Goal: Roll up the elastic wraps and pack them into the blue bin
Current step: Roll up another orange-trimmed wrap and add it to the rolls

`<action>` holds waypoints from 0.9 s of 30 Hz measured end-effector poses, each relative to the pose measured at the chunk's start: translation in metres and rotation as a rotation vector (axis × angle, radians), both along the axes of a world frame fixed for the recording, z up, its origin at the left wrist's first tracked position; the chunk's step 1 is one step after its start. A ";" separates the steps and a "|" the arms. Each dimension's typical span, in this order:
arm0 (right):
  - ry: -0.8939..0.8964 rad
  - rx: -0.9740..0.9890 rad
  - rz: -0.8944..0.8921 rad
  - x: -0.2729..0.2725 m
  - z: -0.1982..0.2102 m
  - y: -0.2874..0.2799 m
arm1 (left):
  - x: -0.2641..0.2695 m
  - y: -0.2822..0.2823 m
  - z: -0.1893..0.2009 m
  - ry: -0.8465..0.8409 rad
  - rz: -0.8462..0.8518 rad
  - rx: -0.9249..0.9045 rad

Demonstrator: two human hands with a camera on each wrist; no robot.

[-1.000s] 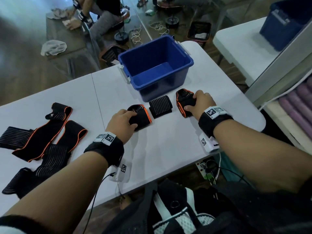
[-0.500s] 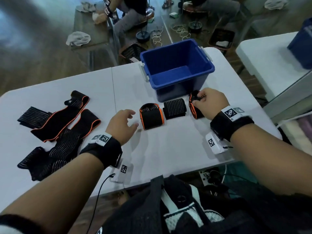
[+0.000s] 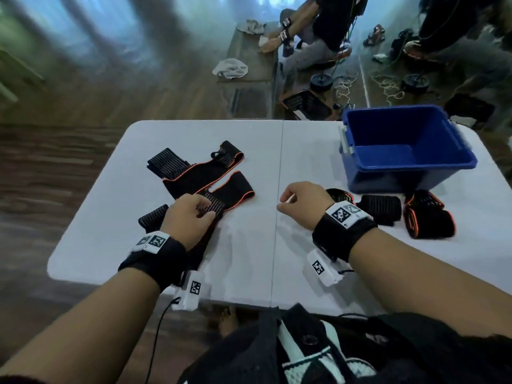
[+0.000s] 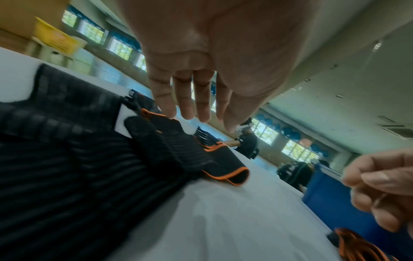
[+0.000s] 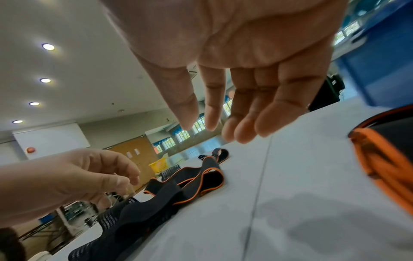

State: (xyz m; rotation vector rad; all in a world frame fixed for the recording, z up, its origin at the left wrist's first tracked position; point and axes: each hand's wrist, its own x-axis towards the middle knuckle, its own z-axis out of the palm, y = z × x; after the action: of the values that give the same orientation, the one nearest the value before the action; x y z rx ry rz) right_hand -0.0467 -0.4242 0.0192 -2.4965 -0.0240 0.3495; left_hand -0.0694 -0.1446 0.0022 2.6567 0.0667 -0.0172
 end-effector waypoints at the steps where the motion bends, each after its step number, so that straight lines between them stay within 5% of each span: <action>1: 0.007 -0.003 0.025 0.002 -0.001 0.012 | -0.004 0.015 0.001 0.007 0.042 -0.006; 9: 0.048 -0.023 0.157 0.025 -0.013 0.085 | -0.030 0.087 -0.019 0.165 0.166 0.002; 27: 0.013 -0.212 0.185 0.160 -0.019 0.178 | -0.030 0.126 -0.054 0.233 0.030 -0.121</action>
State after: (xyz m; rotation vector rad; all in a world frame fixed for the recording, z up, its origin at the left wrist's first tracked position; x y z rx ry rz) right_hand 0.1130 -0.2460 -0.0001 -2.7094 -0.2245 0.4666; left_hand -0.0993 -0.0182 -0.0514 2.5213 0.1768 -0.3111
